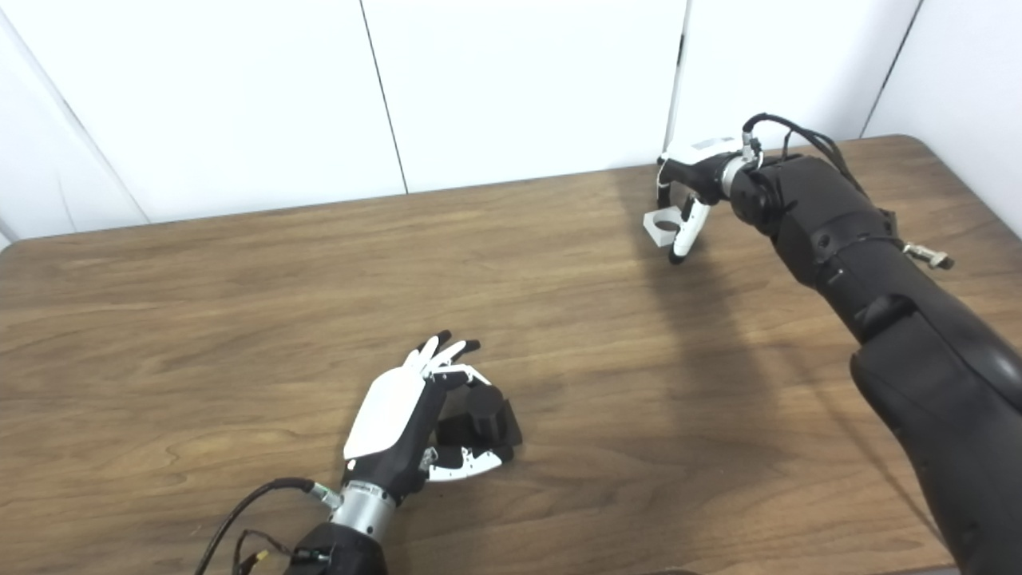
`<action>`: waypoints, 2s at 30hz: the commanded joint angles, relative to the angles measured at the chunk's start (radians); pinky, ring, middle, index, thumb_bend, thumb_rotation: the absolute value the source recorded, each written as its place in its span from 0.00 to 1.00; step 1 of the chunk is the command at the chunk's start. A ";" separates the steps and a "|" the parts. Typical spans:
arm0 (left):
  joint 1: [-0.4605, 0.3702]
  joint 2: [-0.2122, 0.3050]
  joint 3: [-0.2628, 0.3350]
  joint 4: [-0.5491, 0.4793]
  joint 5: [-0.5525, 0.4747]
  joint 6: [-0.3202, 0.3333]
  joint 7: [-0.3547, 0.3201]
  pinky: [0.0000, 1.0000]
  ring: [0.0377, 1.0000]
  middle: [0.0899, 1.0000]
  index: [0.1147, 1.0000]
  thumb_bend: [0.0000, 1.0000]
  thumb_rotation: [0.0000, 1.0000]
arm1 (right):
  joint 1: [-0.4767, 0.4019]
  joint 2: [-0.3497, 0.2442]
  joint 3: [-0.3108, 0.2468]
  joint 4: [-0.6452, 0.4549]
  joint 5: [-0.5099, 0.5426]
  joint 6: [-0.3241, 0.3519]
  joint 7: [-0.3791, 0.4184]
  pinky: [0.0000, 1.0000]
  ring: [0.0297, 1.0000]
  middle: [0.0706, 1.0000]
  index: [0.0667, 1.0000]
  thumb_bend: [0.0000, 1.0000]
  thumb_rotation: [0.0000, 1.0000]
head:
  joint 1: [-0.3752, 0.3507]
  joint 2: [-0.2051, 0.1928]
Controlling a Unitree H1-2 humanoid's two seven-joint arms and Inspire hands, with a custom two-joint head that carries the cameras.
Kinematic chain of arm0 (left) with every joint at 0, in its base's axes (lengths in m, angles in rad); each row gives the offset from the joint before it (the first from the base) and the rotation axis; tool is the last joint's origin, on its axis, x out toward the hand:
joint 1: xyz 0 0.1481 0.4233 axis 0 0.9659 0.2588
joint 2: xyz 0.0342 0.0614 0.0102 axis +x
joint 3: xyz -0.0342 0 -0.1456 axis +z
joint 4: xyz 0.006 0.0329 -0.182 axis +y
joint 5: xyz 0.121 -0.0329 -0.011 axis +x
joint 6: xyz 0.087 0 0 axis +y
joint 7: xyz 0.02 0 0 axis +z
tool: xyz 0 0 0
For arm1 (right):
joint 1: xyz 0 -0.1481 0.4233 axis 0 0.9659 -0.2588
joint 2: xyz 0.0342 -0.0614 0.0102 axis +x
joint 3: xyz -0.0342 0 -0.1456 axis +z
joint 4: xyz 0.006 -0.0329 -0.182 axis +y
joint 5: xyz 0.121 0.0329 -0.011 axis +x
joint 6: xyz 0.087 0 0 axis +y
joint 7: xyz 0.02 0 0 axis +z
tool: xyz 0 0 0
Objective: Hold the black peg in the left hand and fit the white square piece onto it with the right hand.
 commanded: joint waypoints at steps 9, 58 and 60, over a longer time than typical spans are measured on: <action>0.004 -0.005 -0.001 0.045 0.019 0.025 -0.008 1.00 1.00 0.90 0.43 0.52 0.07 | -0.063 -0.031 0.023 0.047 -0.020 -0.045 -0.031 1.00 1.00 0.96 0.46 0.52 0.15 | 0.003 -0.006; 0.010 -0.007 0.015 0.044 0.018 0.030 0.001 1.00 1.00 0.90 0.42 0.52 0.07 | 0.151 -0.111 -0.181 -0.608 0.054 0.062 0.178 1.00 1.00 0.94 0.45 0.52 0.15 | 0.042 0.018; 0.010 -0.007 0.015 0.044 0.019 0.031 -0.001 1.00 1.00 0.90 0.42 0.52 0.07 | 0.169 -0.112 -0.192 -0.662 0.056 0.067 0.197 1.00 1.00 0.94 0.45 0.52 0.15 | 0.042 0.019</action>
